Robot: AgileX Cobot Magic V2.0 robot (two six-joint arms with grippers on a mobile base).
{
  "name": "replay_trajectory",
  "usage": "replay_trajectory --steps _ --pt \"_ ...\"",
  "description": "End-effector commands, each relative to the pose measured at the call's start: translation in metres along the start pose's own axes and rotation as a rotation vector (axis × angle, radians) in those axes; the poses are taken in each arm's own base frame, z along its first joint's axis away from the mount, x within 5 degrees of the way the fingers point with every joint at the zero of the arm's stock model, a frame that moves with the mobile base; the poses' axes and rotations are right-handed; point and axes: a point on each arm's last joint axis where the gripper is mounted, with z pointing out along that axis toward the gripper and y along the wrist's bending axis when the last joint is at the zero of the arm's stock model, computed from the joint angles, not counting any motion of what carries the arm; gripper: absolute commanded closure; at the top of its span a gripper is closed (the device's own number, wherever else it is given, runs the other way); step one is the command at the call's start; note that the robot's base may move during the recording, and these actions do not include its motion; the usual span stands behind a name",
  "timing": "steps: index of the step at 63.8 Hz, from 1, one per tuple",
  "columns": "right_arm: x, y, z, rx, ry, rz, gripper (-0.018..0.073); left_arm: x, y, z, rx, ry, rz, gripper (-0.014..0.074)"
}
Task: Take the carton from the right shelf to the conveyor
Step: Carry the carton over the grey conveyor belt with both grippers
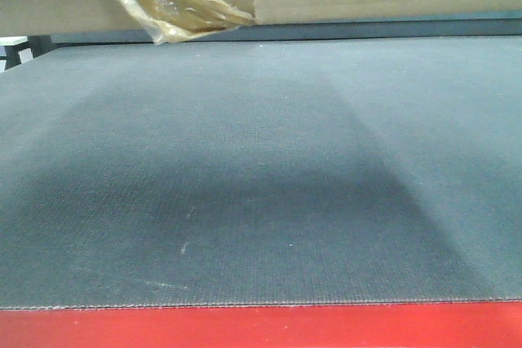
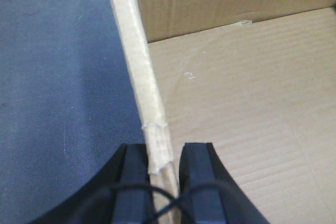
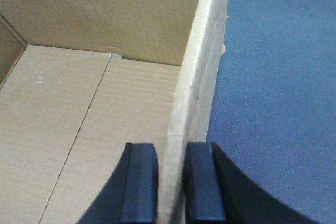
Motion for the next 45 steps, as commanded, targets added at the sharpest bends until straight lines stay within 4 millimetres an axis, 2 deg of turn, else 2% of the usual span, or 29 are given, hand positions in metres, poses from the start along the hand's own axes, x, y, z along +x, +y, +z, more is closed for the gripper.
replay_trajectory --steps 1,32,39,45 --pt "-0.008 0.000 -0.006 -0.001 -0.089 -0.013 0.0628 -0.002 -0.001 -0.007 0.017 -0.031 0.009 0.0613" --pt "-0.009 0.001 -0.006 -0.012 -0.092 -0.005 0.0628 -0.007 -0.003 -0.007 0.043 -0.085 0.006 0.0613" --pt "-0.009 -0.001 0.005 0.009 -0.072 -0.018 0.0628 -0.009 -0.002 0.010 0.013 -0.064 0.005 0.0613" --pt "-0.007 -0.003 0.027 0.031 -0.029 -0.031 0.0628 -0.013 0.002 0.038 -0.027 -0.035 -0.006 0.0613"
